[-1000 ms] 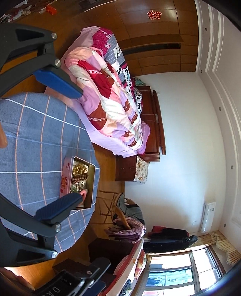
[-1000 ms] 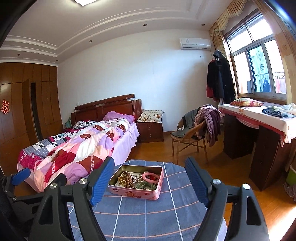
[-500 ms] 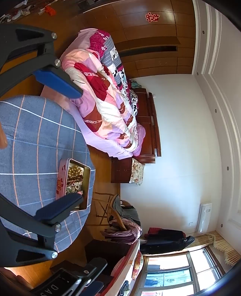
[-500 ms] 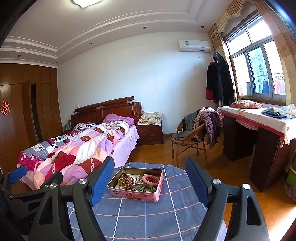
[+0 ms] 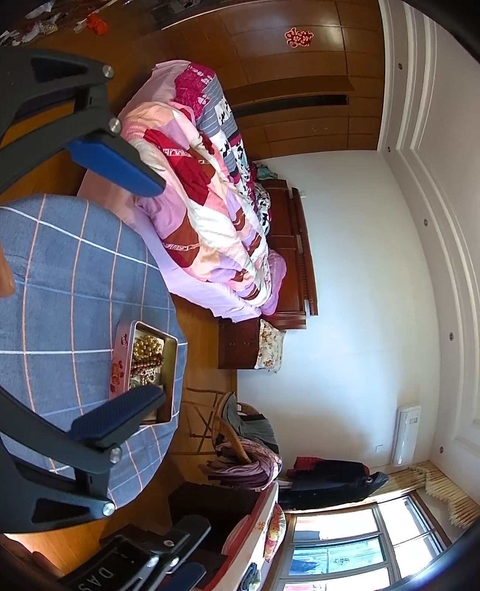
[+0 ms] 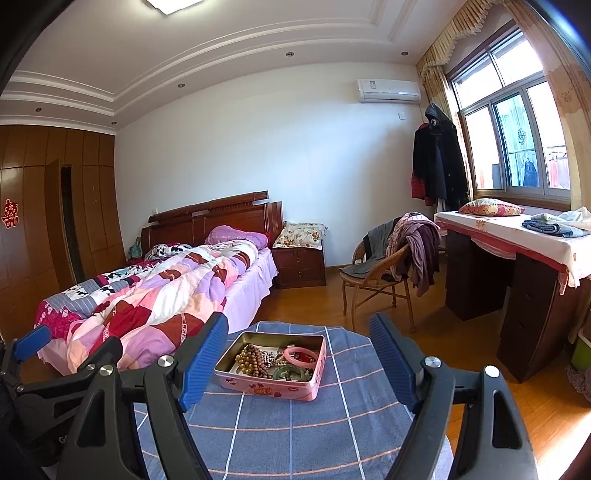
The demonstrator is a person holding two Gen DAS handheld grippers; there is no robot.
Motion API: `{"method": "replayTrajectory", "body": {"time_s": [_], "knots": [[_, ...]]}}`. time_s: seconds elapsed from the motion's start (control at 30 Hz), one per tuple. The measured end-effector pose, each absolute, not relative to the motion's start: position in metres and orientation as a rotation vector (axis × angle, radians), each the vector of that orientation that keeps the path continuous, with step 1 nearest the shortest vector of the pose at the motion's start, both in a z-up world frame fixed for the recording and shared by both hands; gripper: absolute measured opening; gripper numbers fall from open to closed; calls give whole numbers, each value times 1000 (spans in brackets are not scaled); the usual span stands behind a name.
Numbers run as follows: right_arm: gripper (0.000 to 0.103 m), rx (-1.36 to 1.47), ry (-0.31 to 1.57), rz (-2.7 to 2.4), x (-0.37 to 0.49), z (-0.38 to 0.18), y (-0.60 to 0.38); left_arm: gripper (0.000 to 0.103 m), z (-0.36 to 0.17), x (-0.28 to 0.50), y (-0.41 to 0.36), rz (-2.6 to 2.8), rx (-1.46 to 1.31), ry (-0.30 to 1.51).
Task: Organize jewelry
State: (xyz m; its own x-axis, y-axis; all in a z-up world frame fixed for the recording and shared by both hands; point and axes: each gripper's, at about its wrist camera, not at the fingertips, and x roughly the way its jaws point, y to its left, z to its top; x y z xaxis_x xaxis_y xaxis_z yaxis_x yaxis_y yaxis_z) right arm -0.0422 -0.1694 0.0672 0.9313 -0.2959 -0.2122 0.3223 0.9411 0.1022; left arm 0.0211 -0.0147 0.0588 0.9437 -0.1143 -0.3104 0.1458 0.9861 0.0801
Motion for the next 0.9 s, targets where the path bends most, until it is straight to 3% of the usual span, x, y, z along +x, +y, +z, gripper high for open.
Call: {"method": "replayTrajectory", "body": {"time_s": [0.9], "knots": [[79, 134, 194, -319, -41, 65, -168, 103, 62, 20, -15, -115, 109, 270]]}}
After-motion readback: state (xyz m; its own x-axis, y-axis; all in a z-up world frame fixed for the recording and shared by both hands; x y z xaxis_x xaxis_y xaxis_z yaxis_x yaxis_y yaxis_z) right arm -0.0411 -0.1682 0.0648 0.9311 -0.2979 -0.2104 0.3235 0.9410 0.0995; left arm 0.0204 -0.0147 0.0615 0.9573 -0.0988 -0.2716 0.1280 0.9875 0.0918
